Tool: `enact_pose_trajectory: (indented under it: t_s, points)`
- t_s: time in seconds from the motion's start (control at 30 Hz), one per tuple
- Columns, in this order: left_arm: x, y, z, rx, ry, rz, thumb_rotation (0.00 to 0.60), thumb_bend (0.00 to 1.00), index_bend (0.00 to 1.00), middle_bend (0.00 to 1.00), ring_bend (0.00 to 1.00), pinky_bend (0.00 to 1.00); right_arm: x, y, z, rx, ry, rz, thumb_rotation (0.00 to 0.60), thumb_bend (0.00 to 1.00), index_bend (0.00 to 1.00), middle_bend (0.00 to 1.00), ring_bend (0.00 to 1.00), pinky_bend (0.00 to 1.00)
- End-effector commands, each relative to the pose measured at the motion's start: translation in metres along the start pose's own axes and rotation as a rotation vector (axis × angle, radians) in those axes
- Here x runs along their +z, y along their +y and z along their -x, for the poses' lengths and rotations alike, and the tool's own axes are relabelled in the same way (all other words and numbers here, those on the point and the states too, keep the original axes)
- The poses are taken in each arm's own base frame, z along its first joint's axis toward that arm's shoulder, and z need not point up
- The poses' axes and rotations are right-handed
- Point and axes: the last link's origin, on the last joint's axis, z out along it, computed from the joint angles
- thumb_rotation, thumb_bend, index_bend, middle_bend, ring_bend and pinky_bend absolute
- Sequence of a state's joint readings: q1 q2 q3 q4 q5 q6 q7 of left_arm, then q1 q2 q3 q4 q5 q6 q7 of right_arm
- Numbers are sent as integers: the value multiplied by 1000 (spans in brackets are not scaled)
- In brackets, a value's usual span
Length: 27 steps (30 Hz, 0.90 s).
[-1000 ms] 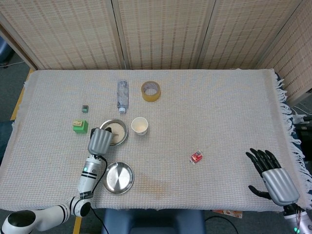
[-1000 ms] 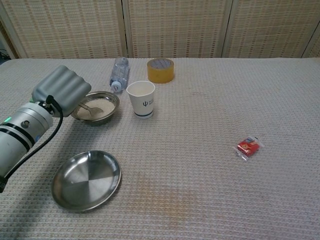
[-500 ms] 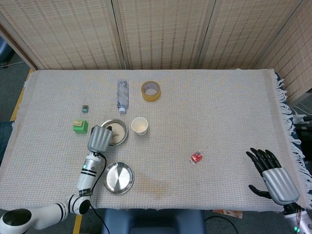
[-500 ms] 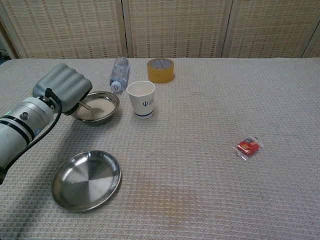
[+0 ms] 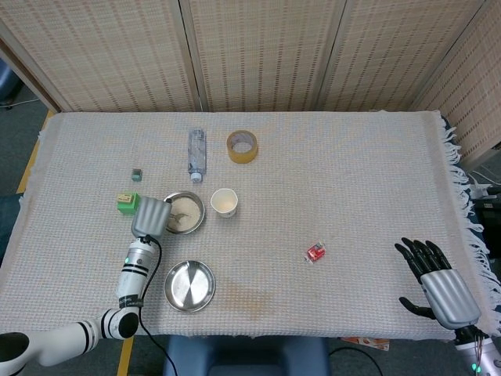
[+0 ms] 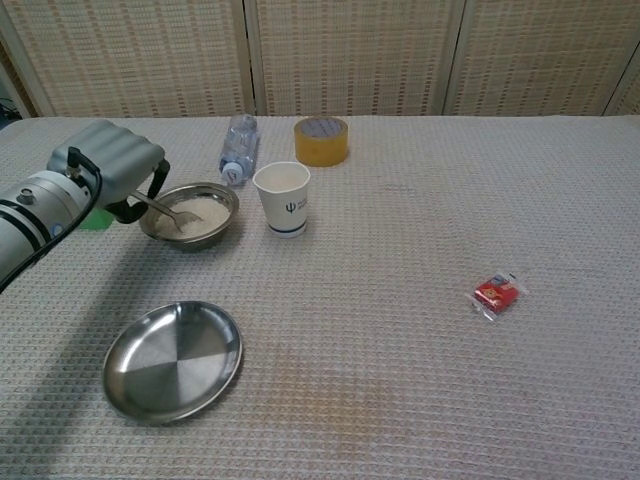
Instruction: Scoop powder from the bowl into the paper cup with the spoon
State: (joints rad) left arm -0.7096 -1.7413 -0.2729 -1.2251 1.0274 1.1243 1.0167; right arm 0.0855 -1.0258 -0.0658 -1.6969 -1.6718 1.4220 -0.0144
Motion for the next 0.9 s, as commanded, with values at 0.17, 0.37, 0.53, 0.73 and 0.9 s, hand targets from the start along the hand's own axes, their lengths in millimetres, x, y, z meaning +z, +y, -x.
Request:
enact_pose_trajectory:
  t_s: [0.17, 0.37, 0.53, 0.73, 0.9]
  points:
    - [5, -13, -11, -61, -21, -15, 600, 396, 560, 1000, 1000, 1000, 1, 0, 0, -1, -1, 2, 600, 88, 0, 0, 0, 0]
    - [5, -18, -17, -23, 21, -25, 600, 395, 561, 1000, 1000, 1000, 0, 0, 0, -3, 0, 0, 600, 88, 0, 0, 0, 0]
    - [4, -18, -17, -14, 27, -26, 600, 394, 560, 1000, 1000, 1000, 0, 0, 0, -3, -2, 0, 600, 88, 0, 0, 0, 0]
    - [5, -20, -17, -43, 2, -24, 600, 395, 565, 1000, 1000, 1000, 0, 0, 0, -3, -1, 0, 600, 88, 0, 0, 0, 0]
    - [8, -25, -18, -126, -87, -11, 600, 394, 570, 1000, 1000, 1000, 1, 1, 0, -2, -5, 1, 600, 88, 0, 0, 0, 0]
